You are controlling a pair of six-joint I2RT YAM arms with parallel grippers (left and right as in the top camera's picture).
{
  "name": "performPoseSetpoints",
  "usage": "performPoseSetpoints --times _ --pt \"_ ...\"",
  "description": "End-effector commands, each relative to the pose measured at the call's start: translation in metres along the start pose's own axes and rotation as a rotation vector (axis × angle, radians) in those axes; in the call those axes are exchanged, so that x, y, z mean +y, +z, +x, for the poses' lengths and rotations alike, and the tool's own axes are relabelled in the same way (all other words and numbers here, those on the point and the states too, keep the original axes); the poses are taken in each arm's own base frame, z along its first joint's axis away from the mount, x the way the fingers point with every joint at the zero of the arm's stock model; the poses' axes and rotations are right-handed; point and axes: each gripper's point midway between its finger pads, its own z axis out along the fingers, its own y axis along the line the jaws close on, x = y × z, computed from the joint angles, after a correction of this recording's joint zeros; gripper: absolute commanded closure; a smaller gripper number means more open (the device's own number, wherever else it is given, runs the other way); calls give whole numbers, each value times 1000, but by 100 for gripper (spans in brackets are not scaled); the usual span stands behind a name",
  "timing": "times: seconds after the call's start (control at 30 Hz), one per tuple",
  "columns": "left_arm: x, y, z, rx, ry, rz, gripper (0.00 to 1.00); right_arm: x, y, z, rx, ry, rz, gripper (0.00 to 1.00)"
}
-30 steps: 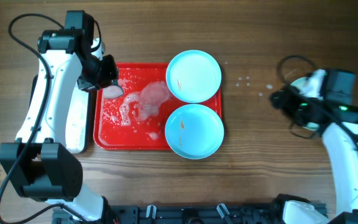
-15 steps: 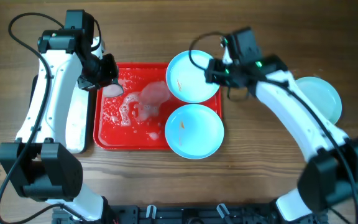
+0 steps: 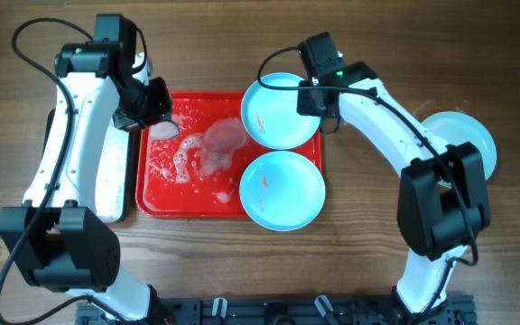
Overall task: Clean dirty plates on tray and stack at the side
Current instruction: 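Grasp the top blue plate rim and pull it left with the right gripper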
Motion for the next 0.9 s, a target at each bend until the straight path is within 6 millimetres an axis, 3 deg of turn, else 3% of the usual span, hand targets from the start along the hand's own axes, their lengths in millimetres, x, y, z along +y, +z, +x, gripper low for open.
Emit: performPoseSetpoints --times 0.0,0.27,0.63,0.87 --pt "-5 -4 -4 -15 -7 14 96 -8 21 4 21 -18 49 60" --pt "-5 -4 -3 -14 -7 14 96 -2 42 0 3 -71 40 62" --pt "-5 -4 -3 -14 -7 14 96 14 47 5 29 -96 -48 68" --pt "-5 -4 -4 -15 -7 14 96 37 44 15 52 -131 -114 70"
